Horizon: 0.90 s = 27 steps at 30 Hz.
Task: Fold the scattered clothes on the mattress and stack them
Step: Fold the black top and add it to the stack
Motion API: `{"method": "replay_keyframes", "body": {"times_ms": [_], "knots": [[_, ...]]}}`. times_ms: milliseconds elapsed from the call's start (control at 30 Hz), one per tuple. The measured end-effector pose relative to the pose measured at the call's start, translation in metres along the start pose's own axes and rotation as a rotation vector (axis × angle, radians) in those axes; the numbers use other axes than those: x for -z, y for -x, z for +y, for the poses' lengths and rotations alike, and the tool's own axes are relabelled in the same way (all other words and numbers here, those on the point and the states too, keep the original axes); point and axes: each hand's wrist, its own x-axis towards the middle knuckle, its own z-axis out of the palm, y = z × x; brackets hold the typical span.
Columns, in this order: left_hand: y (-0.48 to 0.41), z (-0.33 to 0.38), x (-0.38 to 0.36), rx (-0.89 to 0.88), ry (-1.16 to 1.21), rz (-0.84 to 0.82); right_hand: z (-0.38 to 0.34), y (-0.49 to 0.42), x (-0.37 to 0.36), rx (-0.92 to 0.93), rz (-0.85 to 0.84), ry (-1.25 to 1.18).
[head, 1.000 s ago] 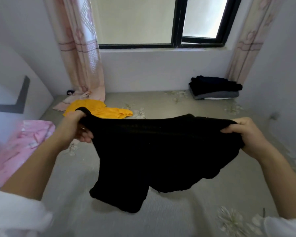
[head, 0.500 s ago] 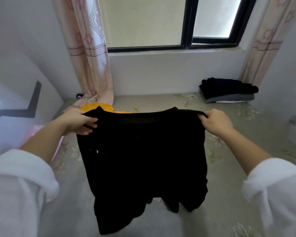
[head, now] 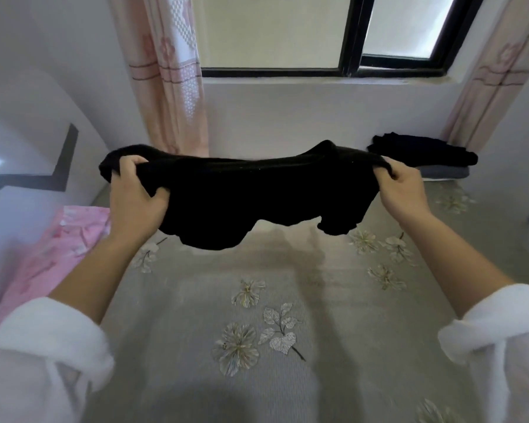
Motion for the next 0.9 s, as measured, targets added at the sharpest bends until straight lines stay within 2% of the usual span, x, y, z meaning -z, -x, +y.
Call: {"method": "replay_keyframes", "body": {"times_ms": [100, 267, 467, 600, 700, 900], "knots": [[0.047, -0.033, -0.003, 0.064, -0.095, -0.082, 0.018, 0.037, -0.005, -0.027, -0.090, 0.079], [0.140, -0.073, -0.010, 0.178, -0.182, -0.332, 0.081, 0.103, -0.019, -0.126, -0.255, 0.268], [0.259, -0.123, -0.033, 0.467, -0.217, -0.726, 0.162, 0.197, -0.041, -0.366, -0.560, 0.385], [0.322, -0.154, -0.040, 0.542, -0.257, -0.979, 0.217, 0.265, -0.049, -0.460, -0.732, 0.453], [0.358, -0.176, -0.042, 0.627, -0.323, -1.121, 0.248, 0.310, -0.049, -0.450, -0.831, 0.548], [0.410, -0.198, -0.047, 0.733, -0.286, -1.309, 0.275, 0.372, -0.055, -0.417, -1.036, 0.952]]}}
